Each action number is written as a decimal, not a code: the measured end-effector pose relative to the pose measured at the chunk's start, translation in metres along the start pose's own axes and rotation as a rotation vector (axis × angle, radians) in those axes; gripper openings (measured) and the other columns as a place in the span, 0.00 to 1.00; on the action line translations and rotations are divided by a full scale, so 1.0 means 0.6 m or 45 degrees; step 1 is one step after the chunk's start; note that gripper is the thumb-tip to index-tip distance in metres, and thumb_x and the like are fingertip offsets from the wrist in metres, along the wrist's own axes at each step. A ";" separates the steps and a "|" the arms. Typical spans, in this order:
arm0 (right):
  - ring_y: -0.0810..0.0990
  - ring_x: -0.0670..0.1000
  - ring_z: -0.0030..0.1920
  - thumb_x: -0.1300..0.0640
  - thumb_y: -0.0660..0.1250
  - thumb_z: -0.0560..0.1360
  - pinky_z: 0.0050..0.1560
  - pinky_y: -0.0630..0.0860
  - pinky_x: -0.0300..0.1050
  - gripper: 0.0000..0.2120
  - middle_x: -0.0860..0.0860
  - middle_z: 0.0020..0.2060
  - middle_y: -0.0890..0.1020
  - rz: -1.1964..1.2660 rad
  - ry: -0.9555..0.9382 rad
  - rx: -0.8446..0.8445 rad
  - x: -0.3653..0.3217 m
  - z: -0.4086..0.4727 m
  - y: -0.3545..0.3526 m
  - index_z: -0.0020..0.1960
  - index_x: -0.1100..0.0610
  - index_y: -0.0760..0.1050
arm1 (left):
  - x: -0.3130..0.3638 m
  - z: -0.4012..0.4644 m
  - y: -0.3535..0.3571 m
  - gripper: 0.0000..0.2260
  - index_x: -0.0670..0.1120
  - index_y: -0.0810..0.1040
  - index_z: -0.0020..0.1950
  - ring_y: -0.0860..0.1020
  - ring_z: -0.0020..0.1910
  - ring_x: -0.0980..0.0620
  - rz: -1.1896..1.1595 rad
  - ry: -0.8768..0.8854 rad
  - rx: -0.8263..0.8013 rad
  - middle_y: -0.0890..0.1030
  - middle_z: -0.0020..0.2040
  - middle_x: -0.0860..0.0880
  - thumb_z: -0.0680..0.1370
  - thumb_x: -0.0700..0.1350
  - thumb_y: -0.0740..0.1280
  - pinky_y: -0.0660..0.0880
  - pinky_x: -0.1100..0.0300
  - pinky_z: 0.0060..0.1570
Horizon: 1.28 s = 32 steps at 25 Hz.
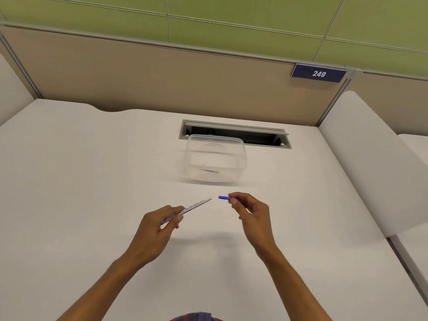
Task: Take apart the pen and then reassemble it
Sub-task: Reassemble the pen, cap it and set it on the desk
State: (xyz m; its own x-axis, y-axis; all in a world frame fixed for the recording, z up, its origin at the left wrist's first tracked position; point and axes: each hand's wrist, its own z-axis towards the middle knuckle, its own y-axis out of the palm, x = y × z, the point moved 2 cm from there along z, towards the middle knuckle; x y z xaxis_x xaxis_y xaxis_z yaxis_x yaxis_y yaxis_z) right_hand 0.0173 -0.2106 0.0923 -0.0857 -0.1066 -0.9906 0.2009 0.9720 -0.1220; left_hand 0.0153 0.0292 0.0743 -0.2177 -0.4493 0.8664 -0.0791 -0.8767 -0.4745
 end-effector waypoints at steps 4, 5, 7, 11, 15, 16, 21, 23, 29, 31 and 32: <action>0.81 0.43 0.45 0.61 0.69 0.78 0.38 0.72 0.32 0.07 0.48 0.43 0.87 -0.028 -0.068 0.001 -0.006 -0.002 -0.001 0.47 0.51 0.85 | 0.013 -0.001 0.006 0.08 0.54 0.81 0.47 0.75 0.38 0.56 0.000 0.024 -0.005 0.78 0.36 0.55 0.79 0.40 0.66 0.66 0.71 0.39; 0.81 0.45 0.46 0.60 0.69 0.78 0.37 0.71 0.32 0.07 0.48 0.43 0.86 -0.034 -0.081 -0.007 -0.006 -0.002 -0.001 0.47 0.50 0.85 | 0.015 -0.001 0.007 0.09 0.54 0.81 0.47 0.75 0.37 0.56 0.001 0.031 -0.004 0.78 0.36 0.56 0.79 0.40 0.66 0.66 0.70 0.39; 0.81 0.44 0.46 0.60 0.70 0.78 0.35 0.70 0.32 0.08 0.47 0.43 0.86 -0.050 -0.096 -0.024 -0.005 -0.003 -0.001 0.46 0.49 0.85 | 0.017 -0.002 0.008 0.08 0.52 0.81 0.48 0.75 0.38 0.55 0.009 0.038 -0.002 0.78 0.37 0.54 0.79 0.40 0.66 0.67 0.69 0.39; 0.80 0.40 0.43 0.59 0.70 0.78 0.32 0.68 0.30 0.08 0.44 0.43 0.86 -0.095 -0.127 -0.039 -0.003 -0.003 -0.005 0.46 0.47 0.84 | 0.017 -0.002 0.009 0.07 0.51 0.82 0.50 0.75 0.38 0.55 0.042 0.045 0.002 0.78 0.37 0.55 0.79 0.40 0.66 0.67 0.70 0.39; 0.80 0.41 0.44 0.59 0.69 0.78 0.33 0.67 0.31 0.08 0.40 0.43 0.86 -0.169 -0.195 -0.055 -0.006 -0.001 -0.010 0.47 0.48 0.84 | 0.015 -0.001 0.008 0.06 0.51 0.82 0.52 0.76 0.38 0.52 0.057 0.058 -0.001 0.78 0.36 0.52 0.79 0.44 0.66 0.70 0.58 0.40; 0.81 0.42 0.45 0.59 0.69 0.79 0.33 0.68 0.31 0.08 0.39 0.44 0.86 -0.178 -0.205 -0.057 -0.007 0.001 -0.012 0.47 0.47 0.84 | 0.016 0.000 0.008 0.07 0.51 0.82 0.52 0.76 0.38 0.51 0.052 0.061 -0.002 0.78 0.36 0.51 0.79 0.46 0.65 0.71 0.55 0.42; 0.81 0.43 0.47 0.59 0.69 0.78 0.36 0.70 0.33 0.09 0.38 0.44 0.86 -0.209 -0.252 -0.069 -0.013 0.007 -0.017 0.47 0.45 0.83 | 0.023 0.006 0.007 0.09 0.53 0.82 0.53 0.77 0.39 0.47 0.054 0.069 0.000 0.79 0.37 0.50 0.77 0.49 0.64 0.74 0.45 0.43; 0.82 0.43 0.48 0.59 0.69 0.78 0.37 0.71 0.33 0.09 0.38 0.45 0.86 -0.217 -0.266 -0.084 -0.014 0.008 -0.019 0.47 0.45 0.83 | 0.024 0.009 0.006 0.09 0.53 0.82 0.53 0.78 0.39 0.47 0.066 0.068 0.006 0.79 0.37 0.50 0.77 0.49 0.64 0.74 0.44 0.43; 0.82 0.43 0.49 0.58 0.69 0.78 0.39 0.71 0.33 0.09 0.39 0.45 0.86 -0.226 -0.276 -0.114 -0.013 0.010 -0.026 0.46 0.45 0.83 | 0.028 0.009 0.010 0.09 0.52 0.82 0.53 0.78 0.39 0.47 0.073 0.054 0.023 0.79 0.37 0.50 0.77 0.49 0.64 0.75 0.44 0.43; 0.82 0.43 0.49 0.58 0.69 0.78 0.38 0.71 0.33 0.09 0.39 0.45 0.86 -0.213 -0.276 -0.099 -0.013 0.010 -0.027 0.46 0.45 0.83 | 0.030 0.008 0.012 0.09 0.52 0.82 0.53 0.78 0.39 0.47 0.072 0.056 0.022 0.79 0.37 0.49 0.77 0.49 0.64 0.75 0.44 0.43; 0.82 0.43 0.49 0.58 0.69 0.78 0.38 0.72 0.33 0.08 0.39 0.44 0.86 -0.204 -0.273 -0.093 -0.013 0.010 -0.028 0.47 0.46 0.83 | 0.030 0.008 0.013 0.09 0.52 0.82 0.53 0.78 0.39 0.47 0.070 0.057 0.023 0.79 0.37 0.49 0.77 0.49 0.64 0.75 0.44 0.43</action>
State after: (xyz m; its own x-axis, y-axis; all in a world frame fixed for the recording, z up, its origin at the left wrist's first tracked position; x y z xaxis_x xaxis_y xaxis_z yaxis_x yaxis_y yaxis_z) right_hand 0.0203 -0.2271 0.1017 0.0990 -0.2949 -0.9504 0.1298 0.9508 -0.2815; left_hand 0.0154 0.0131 0.0872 -0.2646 -0.4888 0.8313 -0.0483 -0.8542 -0.5177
